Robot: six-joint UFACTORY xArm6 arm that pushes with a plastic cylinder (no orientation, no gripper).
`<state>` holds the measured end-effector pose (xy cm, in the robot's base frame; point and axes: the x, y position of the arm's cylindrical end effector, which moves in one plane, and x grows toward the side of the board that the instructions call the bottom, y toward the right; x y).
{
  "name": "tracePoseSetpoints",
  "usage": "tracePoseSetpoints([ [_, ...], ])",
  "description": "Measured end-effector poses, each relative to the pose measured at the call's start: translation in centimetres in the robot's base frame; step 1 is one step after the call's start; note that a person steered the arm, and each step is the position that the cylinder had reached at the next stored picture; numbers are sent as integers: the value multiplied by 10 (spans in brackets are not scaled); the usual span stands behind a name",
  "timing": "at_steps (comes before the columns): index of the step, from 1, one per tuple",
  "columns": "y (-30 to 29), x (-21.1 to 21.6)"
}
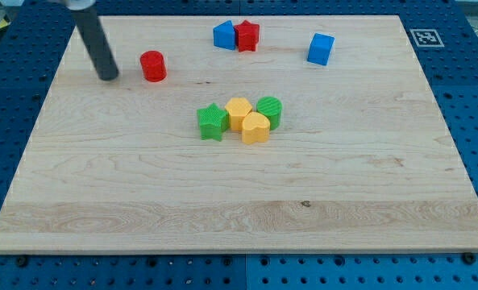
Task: Slide the red circle towards top center
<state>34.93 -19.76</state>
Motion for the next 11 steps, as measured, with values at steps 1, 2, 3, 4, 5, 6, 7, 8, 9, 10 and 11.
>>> tracePoseSetpoints([
  [1,3,0],
  [2,19,8],
  [3,52,11],
  [4,75,-19],
  [5,81,-27],
  [6,85,-33],
  [7,72,-31],
  [8,56,-37],
  [9,56,-37],
  [10,56,-70],
  [11,56,-84],
])
